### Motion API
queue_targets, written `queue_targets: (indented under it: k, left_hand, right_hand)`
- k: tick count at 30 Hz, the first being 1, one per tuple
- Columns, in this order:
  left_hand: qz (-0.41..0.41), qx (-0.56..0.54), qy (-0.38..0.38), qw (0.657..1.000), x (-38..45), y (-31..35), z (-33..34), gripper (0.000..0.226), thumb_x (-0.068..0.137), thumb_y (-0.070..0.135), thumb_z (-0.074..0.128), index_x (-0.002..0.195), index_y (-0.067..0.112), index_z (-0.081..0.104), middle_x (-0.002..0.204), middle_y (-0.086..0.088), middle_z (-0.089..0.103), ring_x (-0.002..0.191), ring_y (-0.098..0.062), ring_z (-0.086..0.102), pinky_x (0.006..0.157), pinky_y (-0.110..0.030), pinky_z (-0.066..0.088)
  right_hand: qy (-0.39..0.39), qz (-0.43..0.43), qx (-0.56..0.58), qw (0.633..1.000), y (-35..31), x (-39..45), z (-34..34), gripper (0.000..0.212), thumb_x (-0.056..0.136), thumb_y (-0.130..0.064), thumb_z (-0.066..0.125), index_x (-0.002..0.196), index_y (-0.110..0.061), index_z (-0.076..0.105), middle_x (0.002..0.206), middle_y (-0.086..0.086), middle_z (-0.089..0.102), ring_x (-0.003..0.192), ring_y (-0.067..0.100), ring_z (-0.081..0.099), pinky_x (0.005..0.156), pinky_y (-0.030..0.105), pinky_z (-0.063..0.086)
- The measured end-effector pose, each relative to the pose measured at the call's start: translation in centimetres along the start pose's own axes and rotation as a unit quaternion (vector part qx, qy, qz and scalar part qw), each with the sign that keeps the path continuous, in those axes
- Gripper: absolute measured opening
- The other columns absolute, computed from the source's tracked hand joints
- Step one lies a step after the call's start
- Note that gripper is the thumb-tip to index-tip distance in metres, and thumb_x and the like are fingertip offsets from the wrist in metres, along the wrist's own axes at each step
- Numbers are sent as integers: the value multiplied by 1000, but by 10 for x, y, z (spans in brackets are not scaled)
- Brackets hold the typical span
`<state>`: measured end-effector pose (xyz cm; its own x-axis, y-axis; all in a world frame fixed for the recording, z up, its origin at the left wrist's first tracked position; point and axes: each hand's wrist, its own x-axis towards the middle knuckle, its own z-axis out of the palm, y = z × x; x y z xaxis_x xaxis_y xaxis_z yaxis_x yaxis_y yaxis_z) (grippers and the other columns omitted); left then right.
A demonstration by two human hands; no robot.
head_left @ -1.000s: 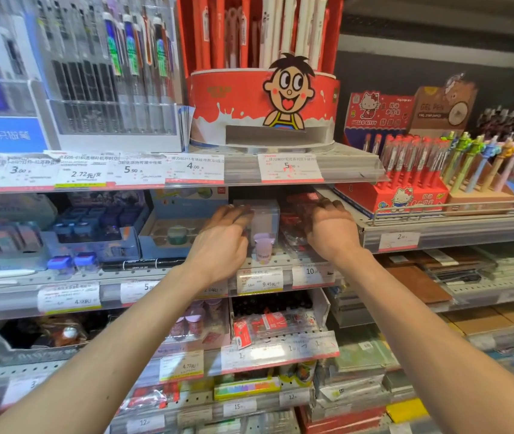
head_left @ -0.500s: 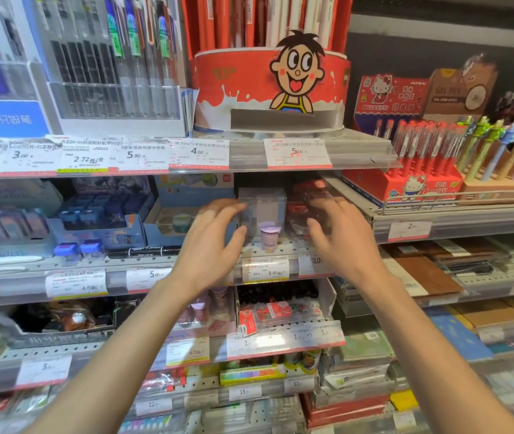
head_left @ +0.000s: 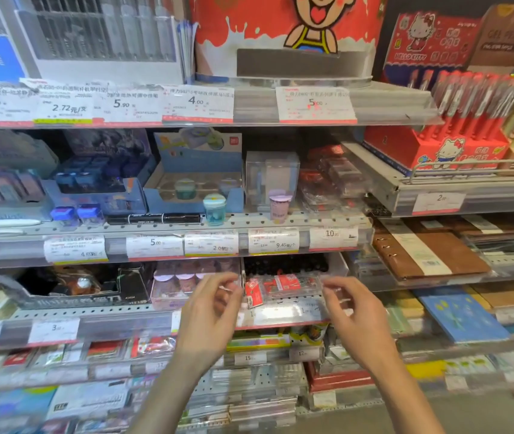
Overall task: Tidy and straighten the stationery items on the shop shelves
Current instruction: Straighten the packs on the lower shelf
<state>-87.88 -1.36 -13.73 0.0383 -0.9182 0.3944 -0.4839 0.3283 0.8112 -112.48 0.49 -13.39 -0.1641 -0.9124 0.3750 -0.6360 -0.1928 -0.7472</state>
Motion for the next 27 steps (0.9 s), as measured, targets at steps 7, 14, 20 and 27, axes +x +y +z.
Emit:
queue_targets:
  k: [7,14,20,27]
  left_hand:
    - [-65,2,-29,997,-22,-36,48,18,93,21,62,109,29,63,99,11,63,88,-6,61,71,-19,51]
    - [-47,87,-78,992,-11,-37,89,39,94,29,51,133,26,53,142,12,44,134,-8,36,102,-38,47]
    - [-76,106,-112,985,5,-38,99,50,96,24,49,145,26,40,154,6,38,141,-12,31,115,-32,31]
    - [-77,96,-105,987,1,-39,102,55,94,19,55,147,22,40,145,5,47,136,-11,34,113,-29,33]
  right_hand:
    - [-25,74,-54,995,43,-4,13,15,96,-21,61,110,-24,66,105,-10,65,85,-3,61,73,17,50]
    - [-81,29,-124,989,43,27,40,33,95,-20,57,128,-18,60,129,-3,59,119,12,55,101,26,42]
    - [-116,19,-183,976,52,42,54,44,93,-20,59,136,-12,53,136,4,55,133,20,44,113,30,32]
    - [-118,46,-115,985,55,32,61,49,89,-10,60,137,-13,52,142,2,43,134,18,42,115,29,34]
